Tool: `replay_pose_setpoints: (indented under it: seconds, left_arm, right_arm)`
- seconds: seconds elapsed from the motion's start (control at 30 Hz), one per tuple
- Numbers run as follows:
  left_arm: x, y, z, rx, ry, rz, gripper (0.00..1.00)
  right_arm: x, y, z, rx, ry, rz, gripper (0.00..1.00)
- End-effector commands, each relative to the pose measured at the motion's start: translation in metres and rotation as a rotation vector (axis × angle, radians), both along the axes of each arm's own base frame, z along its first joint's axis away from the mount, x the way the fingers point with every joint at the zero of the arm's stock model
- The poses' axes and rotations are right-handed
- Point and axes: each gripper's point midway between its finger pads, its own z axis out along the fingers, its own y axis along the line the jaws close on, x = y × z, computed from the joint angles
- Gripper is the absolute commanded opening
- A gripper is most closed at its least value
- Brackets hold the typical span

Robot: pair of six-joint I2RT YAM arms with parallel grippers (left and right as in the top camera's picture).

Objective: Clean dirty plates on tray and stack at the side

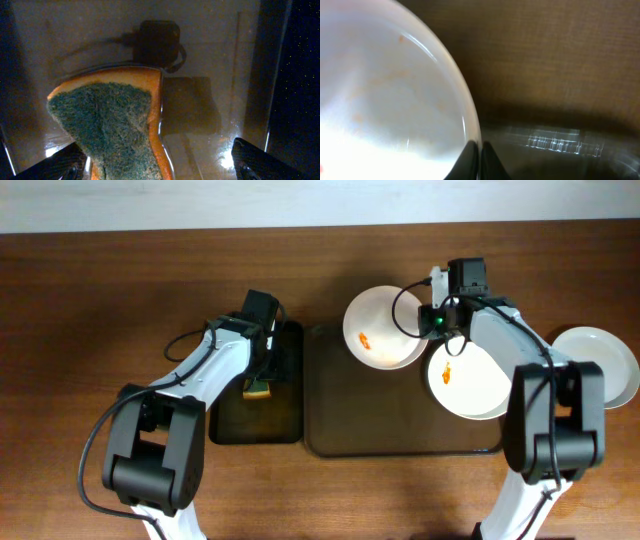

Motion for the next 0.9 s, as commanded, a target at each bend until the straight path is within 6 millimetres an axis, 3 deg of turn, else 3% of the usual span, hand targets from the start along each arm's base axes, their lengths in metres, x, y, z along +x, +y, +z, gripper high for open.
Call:
replay_pose_setpoints:
  seconds: [0.0, 0.03, 0.1, 0.17, 0.27, 0.37, 0.43, 0.47, 0.57, 0.63, 0.73, 0.77, 0.8, 0.83, 0.87]
  left_arm:
    - [-0.001, 0.001, -0.004, -0.004, 0.012, 0.004, 0.91]
    - [-0.001, 0.001, -0.004, -0.004, 0.012, 0.004, 0.91]
    - [0.000, 0.001, -0.004, -0.004, 0.011, 0.004, 0.91]
    - [0.000, 0.001, -0.004, -0.004, 0.010, 0.004, 0.92]
    - [0.002, 0.002, -0.004, 0.003, 0.002, 0.005, 0.92]
    - [0.005, 0.006, -0.003, 0.024, -0.015, 0.010, 0.91]
    - [0.011, 0.012, -0.002, 0.058, -0.044, 0.019, 0.91]
    - [0.013, 0.013, -0.001, 0.068, -0.055, 0.022, 0.85]
    - [0.019, 0.012, -0.004, 0.064, -0.074, 0.023, 0.49]
    - [0.020, 0.012, -0.007, 0.064, -0.074, 0.023, 0.59]
    - [0.021, 0.011, -0.009, 0.063, -0.076, 0.023, 0.66]
    - [0.022, 0.011, -0.010, 0.062, -0.078, 0.023, 0.52]
    - [0.022, 0.011, -0.010, 0.063, -0.077, 0.023, 0.13]
    - [0.022, 0.011, -0.010, 0.063, -0.077, 0.022, 0.00]
    - [0.021, 0.011, -0.010, 0.064, -0.076, 0.015, 0.07]
  right_arm:
    - [-0.029, 0.013, 0.053, 0.161, 0.056, -0.150, 0.04]
    - [-0.039, 0.014, 0.055, 0.171, 0.088, -0.161, 0.04]
    - [-0.083, 0.018, 0.052, 0.176, 0.261, -0.198, 0.04]
    - [-0.107, 0.024, 0.043, 0.175, 0.368, -0.239, 0.04]
    - [-0.132, 0.050, 0.027, 0.128, 0.437, -0.198, 0.04]
    - [-0.149, 0.059, 0.017, 0.049, 0.475, -0.238, 0.04]
    - [-0.161, 0.065, 0.016, 0.037, 0.513, -0.226, 0.10]
    - [-0.167, 0.065, 0.016, 0.027, 0.535, -0.223, 0.13]
    - [-0.171, 0.061, 0.019, 0.025, 0.552, -0.209, 0.19]
    - [-0.171, 0.060, 0.023, 0.021, 0.549, -0.185, 0.25]
    - [-0.170, 0.065, 0.033, 0.048, 0.545, -0.132, 0.28]
    - [-0.171, 0.065, 0.033, 0.046, 0.547, -0.130, 0.29]
    - [-0.171, 0.065, 0.033, 0.042, 0.547, -0.116, 0.29]
    - [-0.173, 0.065, 0.033, 0.039, 0.551, -0.109, 0.29]
    - [-0.173, 0.065, 0.033, 0.037, 0.550, -0.099, 0.31]
